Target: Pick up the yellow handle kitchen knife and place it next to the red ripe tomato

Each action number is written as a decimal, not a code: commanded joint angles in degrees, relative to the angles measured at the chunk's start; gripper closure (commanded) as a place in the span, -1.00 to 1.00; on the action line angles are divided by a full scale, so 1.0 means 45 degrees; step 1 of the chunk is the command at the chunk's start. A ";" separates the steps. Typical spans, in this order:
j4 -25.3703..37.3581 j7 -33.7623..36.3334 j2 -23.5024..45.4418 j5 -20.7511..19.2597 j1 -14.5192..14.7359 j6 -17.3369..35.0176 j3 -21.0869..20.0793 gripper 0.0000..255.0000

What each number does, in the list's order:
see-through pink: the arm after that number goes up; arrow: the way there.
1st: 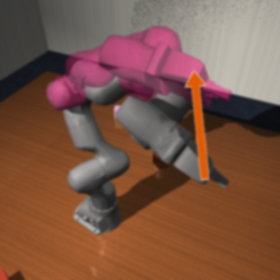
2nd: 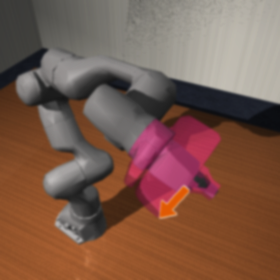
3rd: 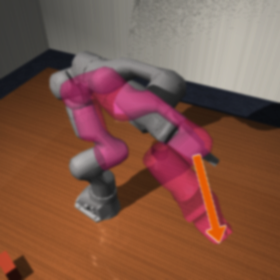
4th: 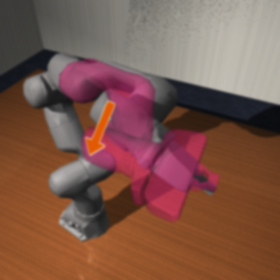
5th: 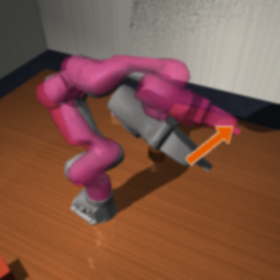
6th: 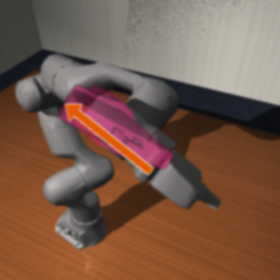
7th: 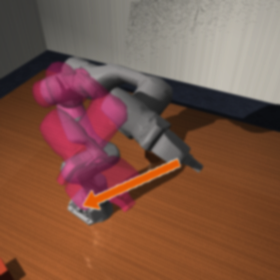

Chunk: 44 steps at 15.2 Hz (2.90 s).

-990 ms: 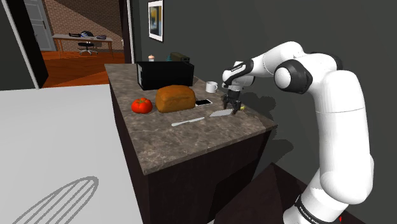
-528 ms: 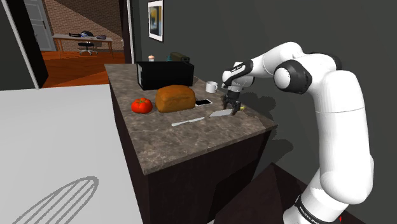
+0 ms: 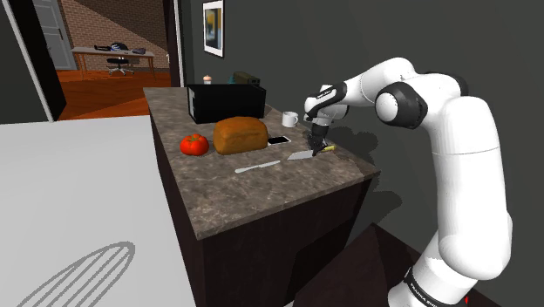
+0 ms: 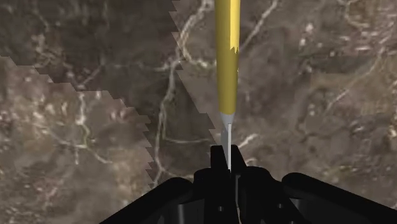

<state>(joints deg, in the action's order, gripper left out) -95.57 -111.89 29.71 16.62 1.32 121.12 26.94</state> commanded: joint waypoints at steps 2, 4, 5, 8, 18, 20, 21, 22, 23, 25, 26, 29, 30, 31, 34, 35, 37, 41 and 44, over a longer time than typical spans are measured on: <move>0.0000 0.0000 0.0000 0.0000 0.0000 0.0000 0.0000 1.00; 0.0119 0.0061 -0.0158 -0.0093 0.0029 -0.0261 0.0054 1.00; 0.0183 0.0091 -0.0234 -0.0137 0.0042 -0.0394 0.0080 1.00; 0.0394 0.0178 -0.0449 -0.0267 0.0076 -0.0798 0.0152 1.00; 0.1314 0.0433 -0.1019 -0.0625 0.0127 -0.2220 0.0339 1.00; 0.1541 0.0477 -0.1104 -0.0681 0.0125 -0.2519 0.0367 1.00; 0.1660 0.0497 -0.1142 -0.0707 0.0122 -0.2670 0.0380 1.00; 0.1782 0.0518 -0.1178 -0.0731 0.0118 -0.2823 0.0393 1.00; 0.1909 0.0537 -0.1210 -0.0754 0.0113 -0.2977 0.0405 1.00; 0.2174 0.0574 -0.1267 -0.0795 0.0099 -0.3289 0.0426 1.00; 0.2313 0.0591 -0.1291 -0.0813 0.0090 -0.3448 0.0436 1.00; 0.2756 0.0640 -0.1345 -0.0857 0.0054 -0.3932 0.0462 1.00; 0.2912 0.0654 -0.1356 -0.0869 0.0040 -0.4097 0.0470 1.00; 0.3074 0.0668 -0.1364 -0.0878 0.0023 -0.4263 0.0477 1.00; 0.3002 0.0963 -0.1563 -0.0987 0.0271 -0.4352 0.0439 1.00; 0.2761 0.1244 -0.1743 -0.1081 0.0533 -0.4258 0.0390 1.00; 0.2341 0.1814 -0.2063 -0.1256 0.1034 -0.4093 0.0276 1.00; 0.1733 0.2965 -0.2546 -0.1546 0.1950 -0.3849 -0.0005 1.00; 0.1467 0.3826 -0.2772 -0.1710 0.2573 -0.3733 -0.0253 1.00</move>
<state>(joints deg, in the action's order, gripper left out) -88.50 -95.97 17.53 9.14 12.00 104.04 26.16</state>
